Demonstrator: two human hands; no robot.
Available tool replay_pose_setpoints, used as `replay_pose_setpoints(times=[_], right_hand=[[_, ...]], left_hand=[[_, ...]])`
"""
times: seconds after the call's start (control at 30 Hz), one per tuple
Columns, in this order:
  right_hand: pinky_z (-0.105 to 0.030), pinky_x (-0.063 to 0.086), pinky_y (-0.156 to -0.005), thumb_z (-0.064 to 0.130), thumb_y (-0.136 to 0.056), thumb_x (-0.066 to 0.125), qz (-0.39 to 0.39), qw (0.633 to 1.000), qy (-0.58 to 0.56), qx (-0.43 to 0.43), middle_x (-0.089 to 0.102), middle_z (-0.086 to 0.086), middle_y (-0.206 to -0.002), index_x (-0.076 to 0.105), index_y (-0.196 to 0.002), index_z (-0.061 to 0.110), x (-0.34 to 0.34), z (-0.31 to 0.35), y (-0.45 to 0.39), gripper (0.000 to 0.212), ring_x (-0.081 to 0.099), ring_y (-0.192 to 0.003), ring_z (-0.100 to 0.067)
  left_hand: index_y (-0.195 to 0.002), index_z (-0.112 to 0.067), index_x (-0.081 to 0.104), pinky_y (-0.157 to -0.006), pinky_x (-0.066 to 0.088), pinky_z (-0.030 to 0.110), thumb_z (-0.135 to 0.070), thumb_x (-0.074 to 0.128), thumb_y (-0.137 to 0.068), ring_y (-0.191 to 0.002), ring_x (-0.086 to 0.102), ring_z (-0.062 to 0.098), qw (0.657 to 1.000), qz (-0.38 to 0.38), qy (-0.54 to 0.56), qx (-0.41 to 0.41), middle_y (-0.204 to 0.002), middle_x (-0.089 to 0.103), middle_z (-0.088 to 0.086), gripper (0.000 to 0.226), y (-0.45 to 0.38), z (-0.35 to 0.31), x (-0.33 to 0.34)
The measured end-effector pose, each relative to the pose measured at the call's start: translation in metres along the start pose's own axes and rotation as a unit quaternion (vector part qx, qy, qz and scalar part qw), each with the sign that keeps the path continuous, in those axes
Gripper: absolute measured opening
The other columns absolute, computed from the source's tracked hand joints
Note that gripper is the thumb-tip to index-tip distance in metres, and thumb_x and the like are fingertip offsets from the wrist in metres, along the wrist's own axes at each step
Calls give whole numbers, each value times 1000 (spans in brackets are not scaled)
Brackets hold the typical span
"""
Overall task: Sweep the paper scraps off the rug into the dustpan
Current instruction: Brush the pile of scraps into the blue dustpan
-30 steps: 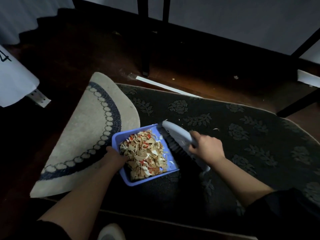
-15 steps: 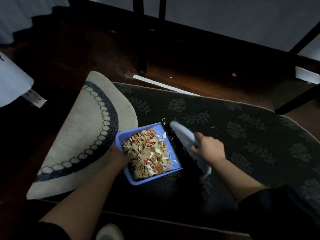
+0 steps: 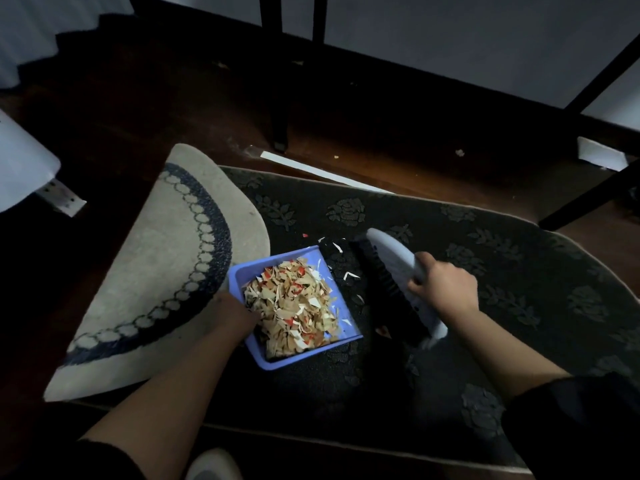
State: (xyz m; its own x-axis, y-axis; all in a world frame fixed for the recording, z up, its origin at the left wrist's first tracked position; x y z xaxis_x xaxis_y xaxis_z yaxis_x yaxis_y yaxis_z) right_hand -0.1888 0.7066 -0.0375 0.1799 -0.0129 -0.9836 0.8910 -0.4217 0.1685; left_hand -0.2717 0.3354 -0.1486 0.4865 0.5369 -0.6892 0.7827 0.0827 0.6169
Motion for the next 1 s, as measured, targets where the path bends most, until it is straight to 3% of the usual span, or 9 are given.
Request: replay_pose_setpoints(times=[0.23, 0.33, 0.43, 0.57, 0.7, 0.83, 1.0], right_hand=[[-32, 45, -67, 43, -87, 50, 52, 997, -34, -48, 67, -7, -100, 49, -120, 24, 31, 43, 16, 38, 65, -91, -30], [-32, 45, -67, 47, -87, 50, 39, 995, -43, -81, 68, -4, -98, 50, -121, 27, 24, 61, 20, 39, 65, -90, -30], [-32, 44, -65, 48, -87, 52, 3, 996, -55, -70, 68, -3, -99, 49, -122, 29, 2, 49, 20, 40, 65, -90, -29], [-32, 41, -62, 43, -88, 52, -20, 999, -34, -24, 68, -5, -99, 48, -123, 27, -10, 12, 13, 39, 65, -87, -30], [-31, 40, -62, 42, -88, 52, 16, 1000, 9, 1, 67, -6, -100, 46, -123, 23, 10, -11, 18, 40, 65, -89, -29], [-31, 39, -63, 43, -88, 50, 43, 999, -2, -17, 67, -5, -101, 46, -119, 23, 31, 8, 32, 37, 65, -91, -29], [-33, 49, -71, 47, -87, 48, 50, 996, -52, -61, 68, -2, -101, 47, -123, 29, 34, 44, 43, 40, 65, -92, -28]], left_hand=[[-145, -1, 34, -102, 45, 44, -32, 77, -65, -127, 49, 34, 1000, 8, 20, 6, -142, 45, 24, 96, -21, 12, 10], [-144, -3, 37, -101, 47, 43, -29, 78, -65, -125, 52, 32, 1000, 0, 20, 1, -139, 48, 22, 93, -34, 21, 15], [-144, -3, 35, -101, 46, 42, -38, 73, -57, -124, 52, 34, 1000, 7, 16, 2, -138, 49, 21, 101, -24, 13, 12], [-139, 5, 39, -96, 46, 35, -26, 74, -76, -122, 53, 32, 1000, 13, 1, 1, -135, 51, 24, 78, 4, -2, 7], [-141, 12, 30, -99, 38, 32, -23, 69, -84, -131, 45, 31, 1000, 12, -7, -10, -143, 41, 25, 78, 6, 0, 14], [-144, 11, 26, -102, 36, 33, -19, 69, -84, -133, 41, 32, 1000, 8, 6, -3, -146, 37, 26, 80, 7, -2, 14], [-147, 3, 25, -106, 38, 35, -17, 71, -81, -134, 41, 32, 1000, 10, 18, 10, -147, 37, 23, 83, 10, -5, 12]])
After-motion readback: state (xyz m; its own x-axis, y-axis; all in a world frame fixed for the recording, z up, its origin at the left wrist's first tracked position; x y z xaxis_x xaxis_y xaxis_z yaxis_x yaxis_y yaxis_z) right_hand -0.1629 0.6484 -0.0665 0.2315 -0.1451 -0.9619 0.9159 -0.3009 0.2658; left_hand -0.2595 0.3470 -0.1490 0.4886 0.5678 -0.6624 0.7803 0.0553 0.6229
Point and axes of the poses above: each hand's wrist, its own y-axis away from the middle knuckle, its own x-axis out of the palm, z = x × y, the point moved 10 cm from there along -y, towards the middle knuckle
